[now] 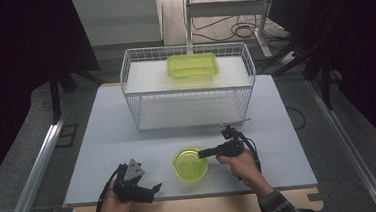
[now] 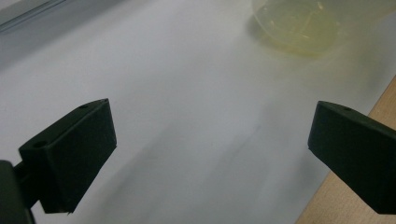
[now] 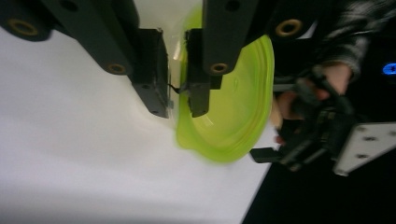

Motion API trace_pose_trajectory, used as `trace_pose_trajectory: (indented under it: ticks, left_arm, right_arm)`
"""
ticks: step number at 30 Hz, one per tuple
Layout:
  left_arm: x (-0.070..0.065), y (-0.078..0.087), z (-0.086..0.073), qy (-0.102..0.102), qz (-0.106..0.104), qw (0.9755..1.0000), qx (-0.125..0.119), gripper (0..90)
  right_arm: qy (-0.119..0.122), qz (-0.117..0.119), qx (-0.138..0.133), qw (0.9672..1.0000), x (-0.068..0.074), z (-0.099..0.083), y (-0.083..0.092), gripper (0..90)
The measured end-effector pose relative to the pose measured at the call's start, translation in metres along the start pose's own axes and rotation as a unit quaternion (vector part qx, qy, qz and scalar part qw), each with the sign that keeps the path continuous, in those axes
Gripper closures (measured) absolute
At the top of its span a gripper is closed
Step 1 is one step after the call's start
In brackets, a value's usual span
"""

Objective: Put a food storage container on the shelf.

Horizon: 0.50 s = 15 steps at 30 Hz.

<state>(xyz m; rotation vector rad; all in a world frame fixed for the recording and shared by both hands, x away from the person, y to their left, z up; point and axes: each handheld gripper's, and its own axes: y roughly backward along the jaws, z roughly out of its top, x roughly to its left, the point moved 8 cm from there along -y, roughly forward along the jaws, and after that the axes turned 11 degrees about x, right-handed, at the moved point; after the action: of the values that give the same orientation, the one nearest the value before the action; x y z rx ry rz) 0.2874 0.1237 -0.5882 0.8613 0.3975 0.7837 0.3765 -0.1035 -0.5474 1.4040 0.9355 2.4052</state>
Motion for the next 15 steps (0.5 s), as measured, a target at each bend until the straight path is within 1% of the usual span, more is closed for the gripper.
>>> trace_pose_trajectory:
  ticks: [1,5,8,10,12,15]
  left_arm:
    - [0.000,0.000,0.000,0.000,0.000,1.0000,0.000,1.0]
    - [0.000,0.000,0.000,0.000,0.000,1.0000,-0.001,1.0]
    - [0.000,0.000,0.000,0.000,0.001,1.0000,-0.002,1.0]
    - [0.000,0.001,0.000,0.002,0.001,1.0000,-0.002,1.0]
    - [0.000,0.001,0.001,0.006,-0.002,1.0000,-0.002,1.2]
    - [0.000,0.001,0.001,0.007,-0.002,1.0000,-0.001,1.2]
  right_arm:
    - [-0.001,-0.004,0.003,1.0000,0.000,0.000,0.000,80.3]
    - [0.000,-0.006,0.000,1.0000,0.003,0.001,0.001,80.8]
    - [-0.003,0.004,-0.012,0.9999,0.007,0.003,0.008,80.8]
    - [0.000,0.002,-0.018,0.9998,0.009,0.005,0.013,80.8]
    - [0.004,-0.004,-0.025,0.9997,0.011,0.008,0.018,80.8]
    - [0.006,-0.002,-0.034,0.9994,0.014,0.011,0.024,80.7]
